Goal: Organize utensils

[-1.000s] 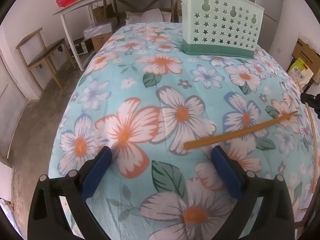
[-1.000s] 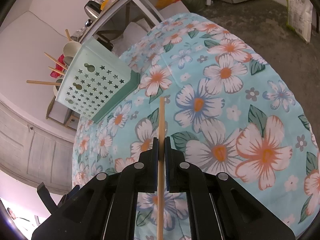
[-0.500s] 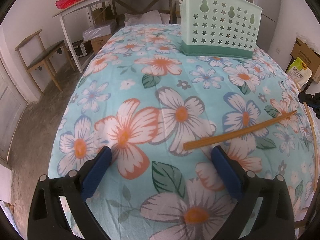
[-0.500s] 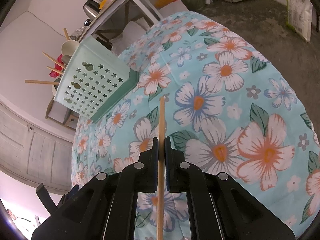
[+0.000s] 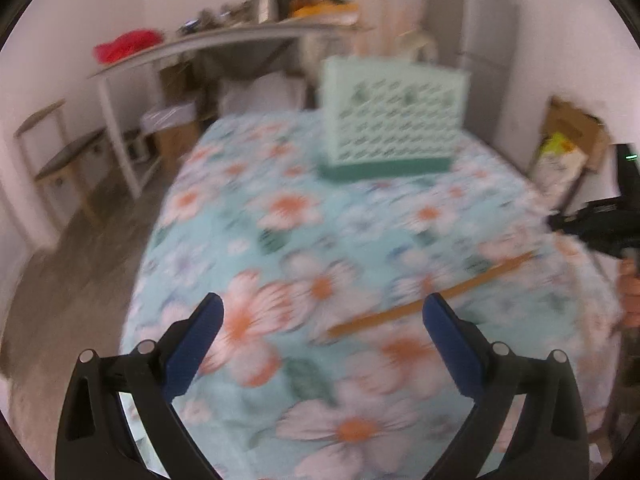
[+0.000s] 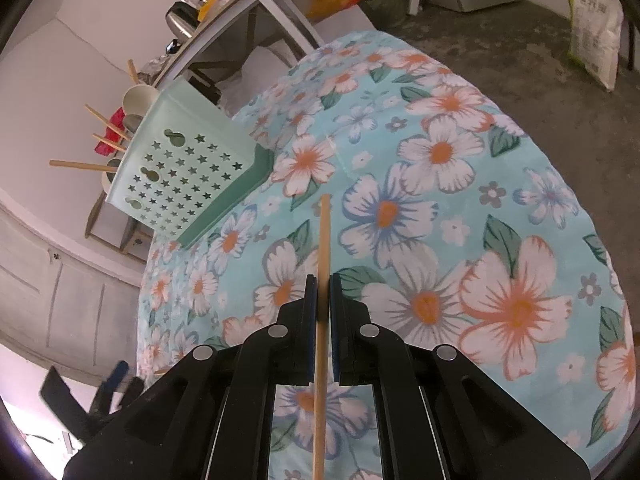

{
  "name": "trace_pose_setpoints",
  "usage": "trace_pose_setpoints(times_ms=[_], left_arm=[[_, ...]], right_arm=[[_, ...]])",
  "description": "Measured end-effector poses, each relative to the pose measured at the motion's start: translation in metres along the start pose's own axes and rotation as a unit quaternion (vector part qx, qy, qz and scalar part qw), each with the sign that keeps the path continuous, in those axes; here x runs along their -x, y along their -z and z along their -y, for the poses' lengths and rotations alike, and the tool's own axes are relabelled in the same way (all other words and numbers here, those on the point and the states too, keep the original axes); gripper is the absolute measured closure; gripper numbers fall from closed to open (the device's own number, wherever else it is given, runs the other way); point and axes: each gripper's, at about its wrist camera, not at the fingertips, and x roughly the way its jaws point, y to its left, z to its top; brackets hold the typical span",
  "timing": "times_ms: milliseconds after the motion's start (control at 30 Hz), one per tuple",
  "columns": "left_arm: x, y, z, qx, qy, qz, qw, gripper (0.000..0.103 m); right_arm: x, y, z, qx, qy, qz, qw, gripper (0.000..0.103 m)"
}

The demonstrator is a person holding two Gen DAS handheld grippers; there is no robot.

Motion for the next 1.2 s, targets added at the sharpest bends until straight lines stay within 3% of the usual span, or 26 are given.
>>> trace_pose_setpoints(times_ms=[233,367,467,567,600,667,833,900,967,1067,1200], left_arm=[[-0.016,-0.017,0.065,-0.130,0.057,-0.007,0.9898,0.023],[-0.044,-0.024,0.107,-0.223,0.060,-0.033,0.9724,0.035],[-0.072,-0.018,0.133,-0.292,0.056,-0.076,0.9518,0.044],[-0.083,-0.015,0.142,-0.317,0.056,-0.082,0.9434,0.054],[-0.084,-0.016,0.143,-0.314,0.063,-0.087,0.9432,0.062],[-0.086,-0.019,0.140,-0.296,0.072,-0.099,0.9474,0.077],[-0.083,-0.019,0.124,-0.251,0.045,-0.112,0.9604,0.089],[-0.076,-0.022,0.102,-0.185,0.041,-0.132,0.9730,0.097],[-0.074,-0.026,0.074,-0.093,0.049,-0.154,0.9824,0.097],[-0.069,-0.027,0.041,0.013,0.049,-0.164,0.9851,0.097],[-0.058,-0.027,0.015,0.090,0.064,-0.165,0.9801,0.097]], right_arm=[[-0.004,0.003,0.013,-0.020,-0.016,-0.003,1.000,0.098],[-0.005,0.001,0.015,-0.019,-0.021,-0.007,1.000,0.098],[-0.005,0.000,0.017,-0.021,-0.027,-0.007,0.999,0.098],[-0.004,0.001,0.019,-0.023,-0.032,-0.007,0.999,0.098],[-0.004,0.001,0.019,-0.023,-0.033,-0.008,0.999,0.098],[-0.006,0.003,0.019,-0.023,-0.037,-0.011,0.999,0.098],[-0.016,0.007,0.003,0.000,-0.044,-0.026,0.999,0.098],[-0.018,0.010,-0.006,0.014,-0.047,-0.031,0.998,0.098],[-0.021,0.014,-0.018,0.032,-0.052,-0.038,0.997,0.098],[-0.029,0.020,-0.035,0.056,-0.060,-0.055,0.995,0.098],[-0.040,0.030,-0.057,0.105,-0.060,-0.084,0.989,0.098]])
